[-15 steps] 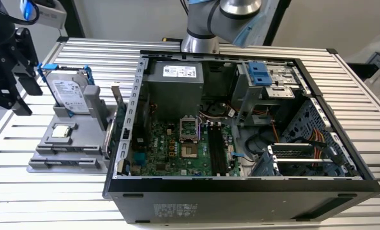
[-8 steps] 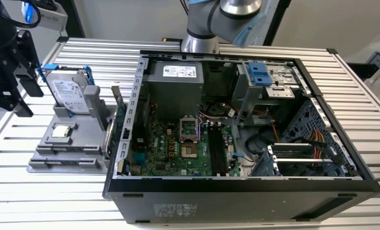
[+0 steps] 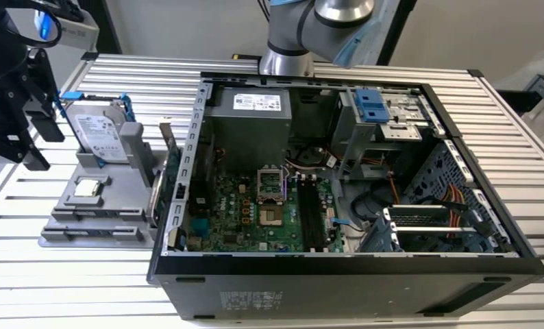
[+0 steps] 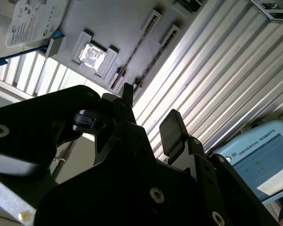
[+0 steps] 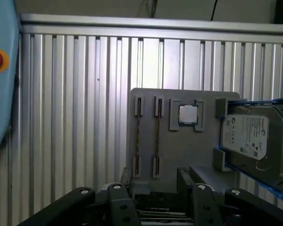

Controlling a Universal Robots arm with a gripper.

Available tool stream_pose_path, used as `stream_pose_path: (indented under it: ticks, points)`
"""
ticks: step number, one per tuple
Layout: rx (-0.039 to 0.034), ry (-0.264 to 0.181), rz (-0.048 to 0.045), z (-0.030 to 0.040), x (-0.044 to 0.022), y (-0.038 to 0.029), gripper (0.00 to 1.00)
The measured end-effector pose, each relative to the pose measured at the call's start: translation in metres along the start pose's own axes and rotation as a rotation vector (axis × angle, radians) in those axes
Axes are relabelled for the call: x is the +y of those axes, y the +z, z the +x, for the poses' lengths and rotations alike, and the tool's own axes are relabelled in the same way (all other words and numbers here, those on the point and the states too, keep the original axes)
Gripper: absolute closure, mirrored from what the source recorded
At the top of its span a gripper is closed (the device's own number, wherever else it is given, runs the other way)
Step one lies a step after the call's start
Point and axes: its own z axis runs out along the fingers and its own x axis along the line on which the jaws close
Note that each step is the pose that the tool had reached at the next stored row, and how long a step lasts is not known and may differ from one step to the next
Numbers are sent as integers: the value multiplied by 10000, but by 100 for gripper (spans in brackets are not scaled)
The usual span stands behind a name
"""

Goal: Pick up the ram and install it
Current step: 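Pick up the ram and move it above insertion slot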

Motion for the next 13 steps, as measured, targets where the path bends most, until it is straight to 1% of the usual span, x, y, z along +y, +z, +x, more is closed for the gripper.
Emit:
stream_pose_path:
  ticks: [13]
  points:
    - [0, 0, -1, 4, -3, 90, 0]
